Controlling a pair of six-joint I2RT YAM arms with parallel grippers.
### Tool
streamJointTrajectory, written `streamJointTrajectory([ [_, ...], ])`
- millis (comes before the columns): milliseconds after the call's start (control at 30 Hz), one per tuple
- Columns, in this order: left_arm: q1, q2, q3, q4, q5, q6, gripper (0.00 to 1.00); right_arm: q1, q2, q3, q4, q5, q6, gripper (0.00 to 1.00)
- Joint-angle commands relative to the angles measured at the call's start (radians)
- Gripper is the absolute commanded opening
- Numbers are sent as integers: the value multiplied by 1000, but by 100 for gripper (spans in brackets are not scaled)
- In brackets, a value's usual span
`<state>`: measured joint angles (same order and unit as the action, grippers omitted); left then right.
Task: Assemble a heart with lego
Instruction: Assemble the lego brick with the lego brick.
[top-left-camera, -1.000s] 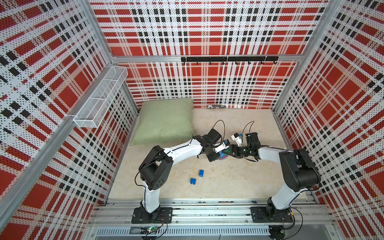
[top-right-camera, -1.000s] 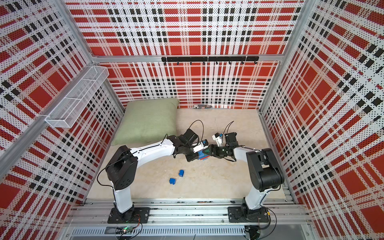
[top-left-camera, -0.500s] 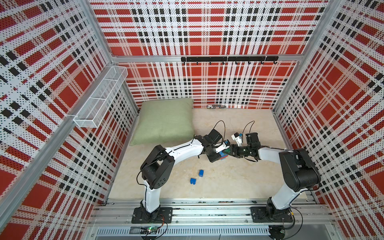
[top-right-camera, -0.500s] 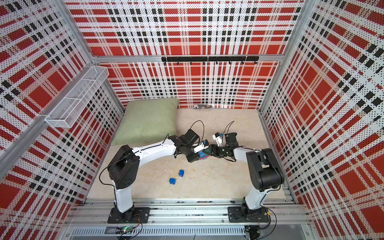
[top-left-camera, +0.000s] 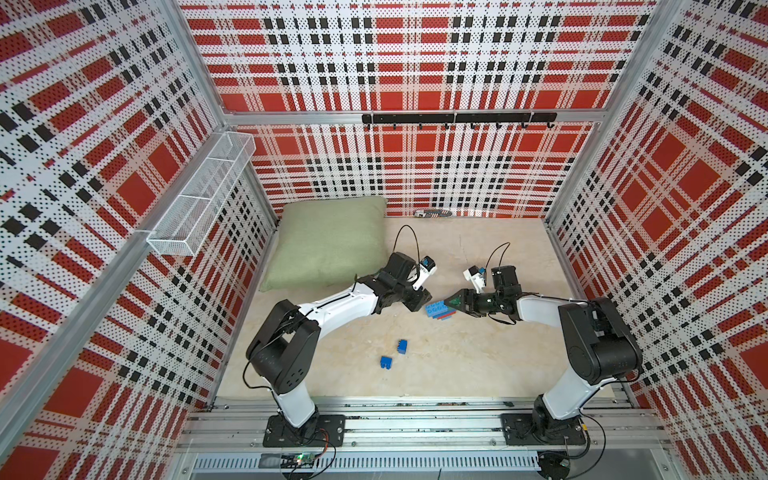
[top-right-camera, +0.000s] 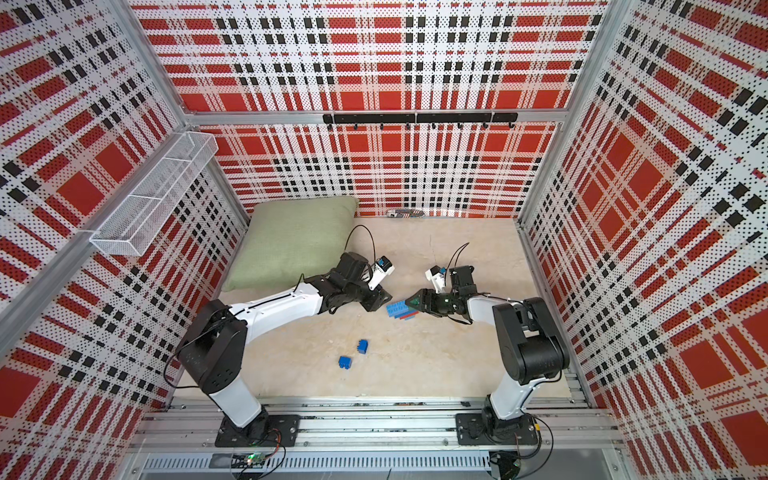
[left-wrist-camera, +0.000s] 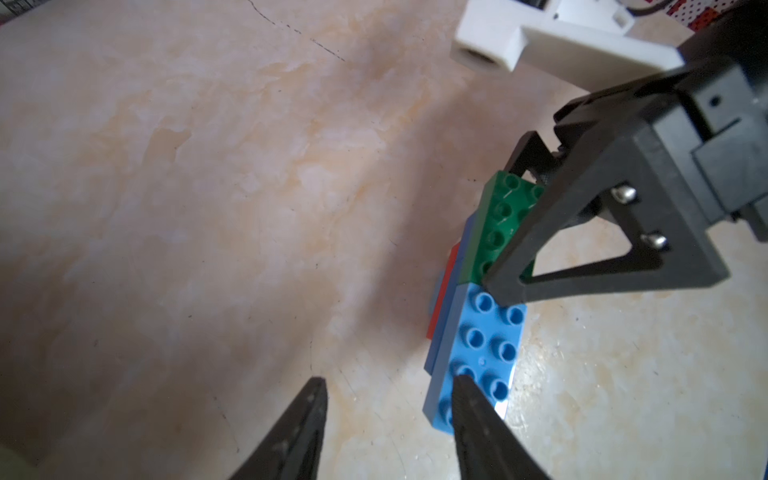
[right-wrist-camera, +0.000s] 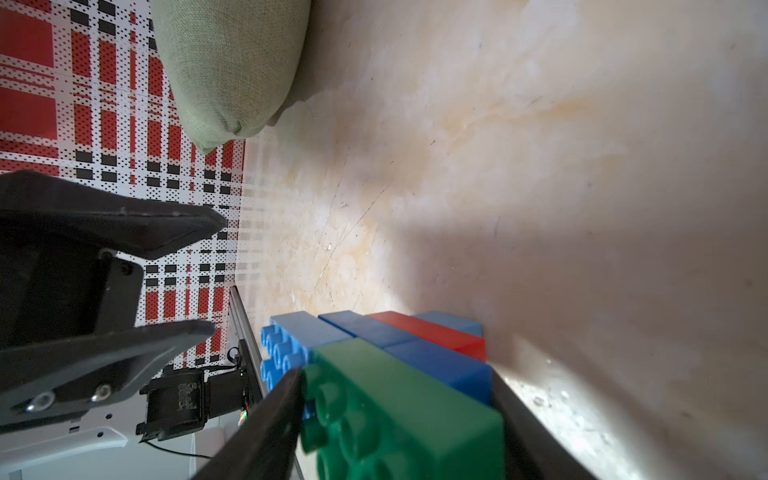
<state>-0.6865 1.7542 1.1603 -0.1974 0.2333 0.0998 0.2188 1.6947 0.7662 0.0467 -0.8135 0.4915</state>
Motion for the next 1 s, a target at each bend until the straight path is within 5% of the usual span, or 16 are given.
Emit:
streamJointTrajectory([
  [0, -33, 52, 33, 55, 26, -34, 51, 3, 16, -29, -77, 99, -11, 66],
  [300, -48, 101, 14, 53, 33, -26, 48, 2, 32, -30, -87, 119, -13, 65],
  [600, -109, 157, 23, -83, -107, 24, 47, -23, 43, -49, -76, 125, 2, 65],
  [967, -134, 175, 221, -191, -178, 75, 47, -27, 27, -76, -43, 115, 22, 64],
])
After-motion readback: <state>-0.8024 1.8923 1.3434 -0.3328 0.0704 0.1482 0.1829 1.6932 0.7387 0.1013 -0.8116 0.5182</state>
